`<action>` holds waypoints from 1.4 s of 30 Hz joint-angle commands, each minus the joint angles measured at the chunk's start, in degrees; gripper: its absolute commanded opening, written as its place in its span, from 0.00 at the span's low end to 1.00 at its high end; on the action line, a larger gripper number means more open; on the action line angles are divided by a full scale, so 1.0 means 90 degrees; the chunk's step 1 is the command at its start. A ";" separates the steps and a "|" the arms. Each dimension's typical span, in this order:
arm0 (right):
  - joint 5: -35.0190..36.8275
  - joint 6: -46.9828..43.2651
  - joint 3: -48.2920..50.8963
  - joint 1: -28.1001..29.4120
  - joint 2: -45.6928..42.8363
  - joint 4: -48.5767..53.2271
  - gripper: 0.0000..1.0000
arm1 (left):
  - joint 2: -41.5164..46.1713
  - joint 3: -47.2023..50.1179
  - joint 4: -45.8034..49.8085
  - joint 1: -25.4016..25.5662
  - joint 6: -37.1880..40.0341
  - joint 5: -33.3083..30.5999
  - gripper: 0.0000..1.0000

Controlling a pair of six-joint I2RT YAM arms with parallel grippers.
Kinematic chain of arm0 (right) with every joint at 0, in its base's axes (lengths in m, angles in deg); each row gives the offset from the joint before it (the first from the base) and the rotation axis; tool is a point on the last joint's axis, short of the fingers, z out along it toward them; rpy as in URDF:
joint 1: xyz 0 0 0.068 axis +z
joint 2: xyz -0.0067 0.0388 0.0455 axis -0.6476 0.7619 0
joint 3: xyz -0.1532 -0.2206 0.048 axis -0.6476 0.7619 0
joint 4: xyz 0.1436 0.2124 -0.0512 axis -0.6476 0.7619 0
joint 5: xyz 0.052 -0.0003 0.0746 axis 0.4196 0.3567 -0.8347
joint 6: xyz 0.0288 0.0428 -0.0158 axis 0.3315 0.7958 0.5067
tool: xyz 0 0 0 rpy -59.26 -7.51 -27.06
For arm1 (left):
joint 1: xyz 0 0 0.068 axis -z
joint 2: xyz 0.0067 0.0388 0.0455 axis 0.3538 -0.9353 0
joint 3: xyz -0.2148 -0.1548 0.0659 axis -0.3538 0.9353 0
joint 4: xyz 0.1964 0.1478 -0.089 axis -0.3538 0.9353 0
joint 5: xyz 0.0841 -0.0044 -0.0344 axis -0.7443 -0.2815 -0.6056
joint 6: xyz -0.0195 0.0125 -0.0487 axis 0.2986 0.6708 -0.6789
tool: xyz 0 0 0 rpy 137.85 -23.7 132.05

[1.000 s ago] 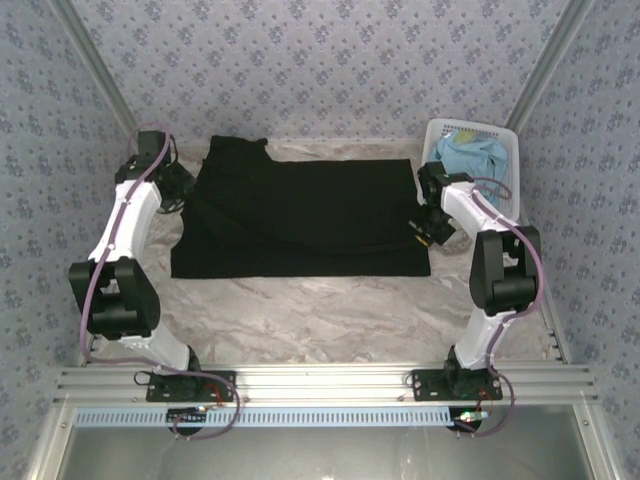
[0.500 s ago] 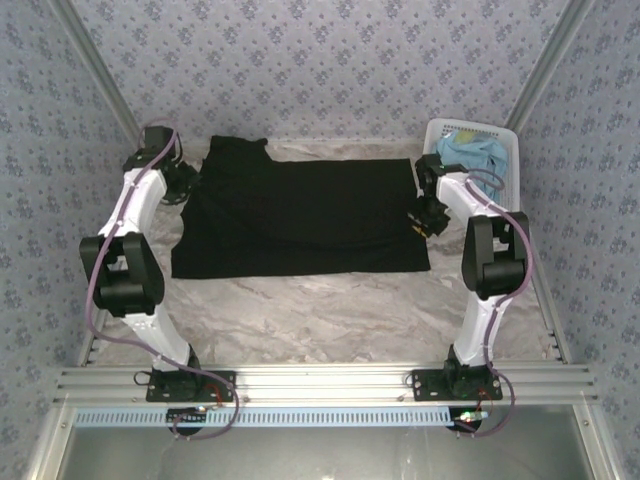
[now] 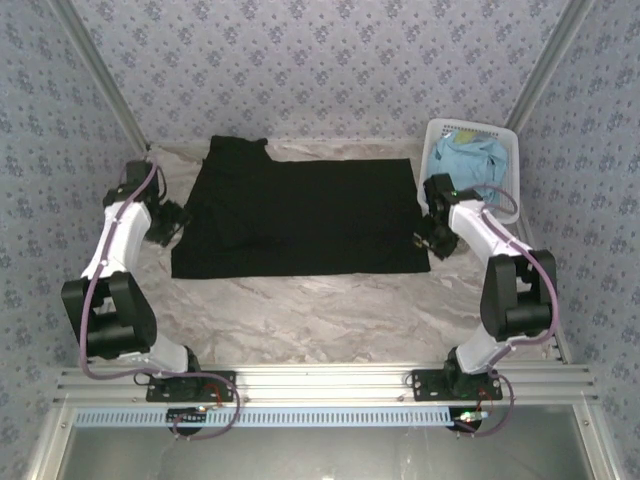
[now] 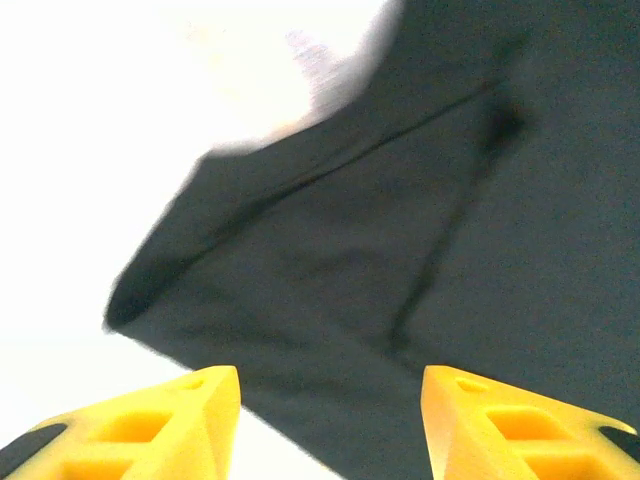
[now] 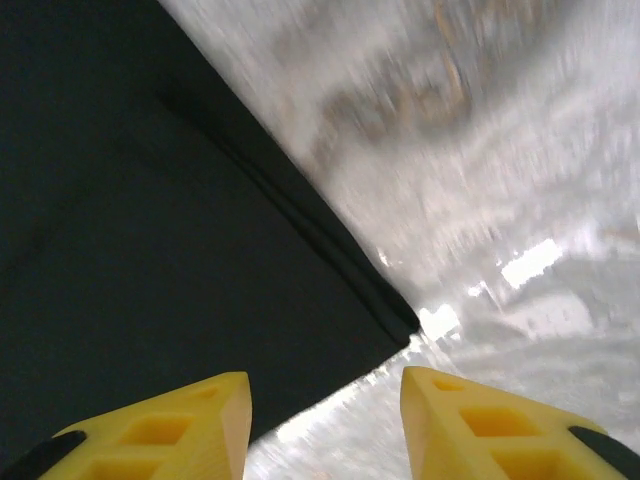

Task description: Fold and stack the t-shirts

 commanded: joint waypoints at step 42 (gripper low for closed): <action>0.0145 0.0013 0.1138 -0.0070 0.0049 0.0225 0.00 | 0.0417 0.2494 -0.0416 -0.0948 -0.1101 -0.0107 0.00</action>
